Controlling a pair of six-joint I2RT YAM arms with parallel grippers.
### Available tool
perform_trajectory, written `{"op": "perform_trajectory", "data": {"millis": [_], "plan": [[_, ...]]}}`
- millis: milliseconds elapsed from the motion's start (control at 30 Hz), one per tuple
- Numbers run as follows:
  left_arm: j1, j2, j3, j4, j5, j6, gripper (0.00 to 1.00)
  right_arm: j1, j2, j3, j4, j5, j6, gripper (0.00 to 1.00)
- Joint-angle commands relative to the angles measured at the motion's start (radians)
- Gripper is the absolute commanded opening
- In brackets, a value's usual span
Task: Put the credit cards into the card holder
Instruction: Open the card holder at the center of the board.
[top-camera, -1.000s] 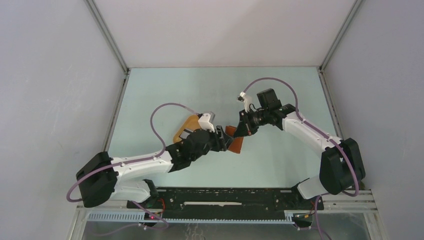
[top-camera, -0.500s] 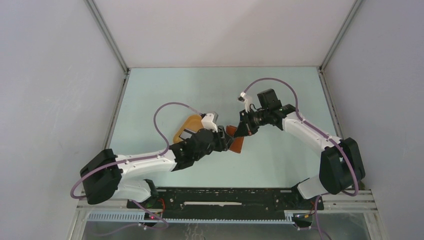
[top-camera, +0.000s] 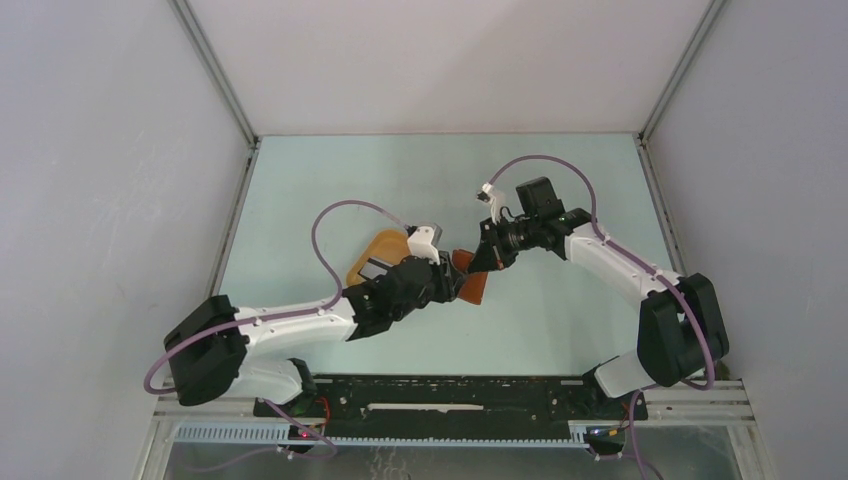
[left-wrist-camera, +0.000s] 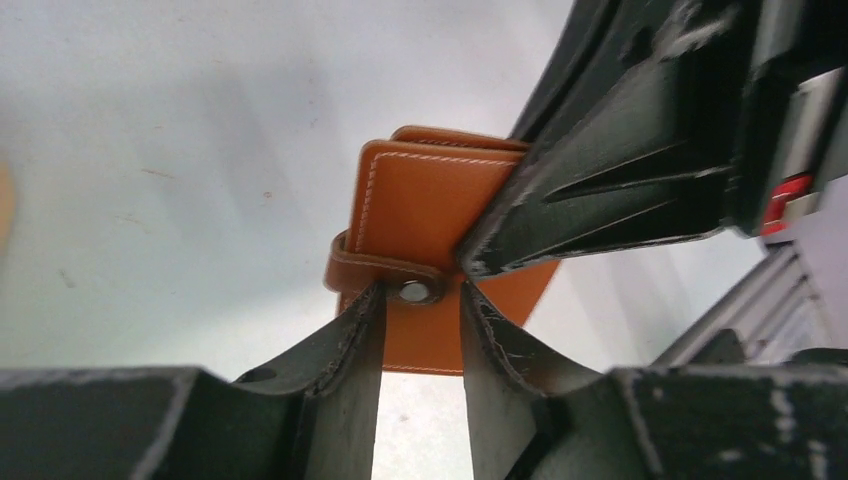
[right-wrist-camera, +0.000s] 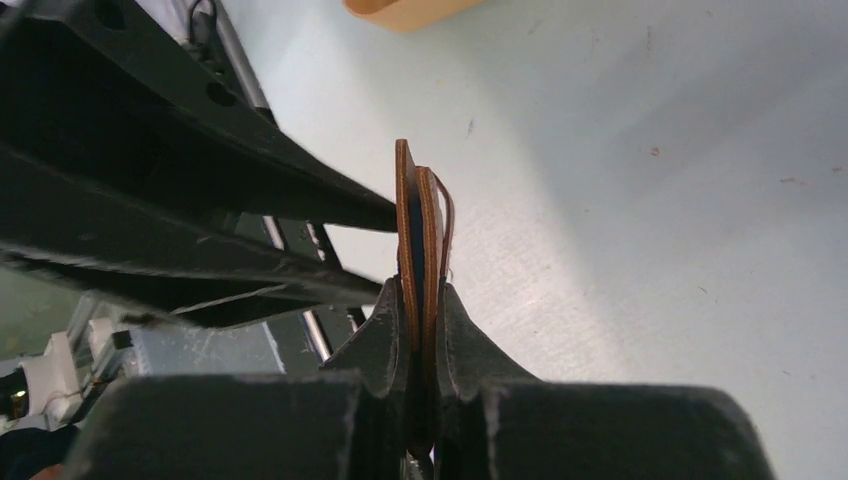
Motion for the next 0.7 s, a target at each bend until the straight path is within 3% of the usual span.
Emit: {"op": "perform_trajectory", "data": {"millis": [0,400,667], "plan": [[0.013,0.025,0.019,-0.106,-0.132,0.078,0.37,0.018,-0.021,0.015,-0.002,-0.218,0.039,0.0],[0.014,0.023,0.029,-0.135,-0.217,0.124,0.27,0.017,-0.01,0.014,-0.003,-0.221,0.036,0.0],[0.025,0.012,0.018,-0.131,-0.242,0.147,0.0,0.018,-0.004,0.014,-0.007,-0.207,0.029,0.0]]}}
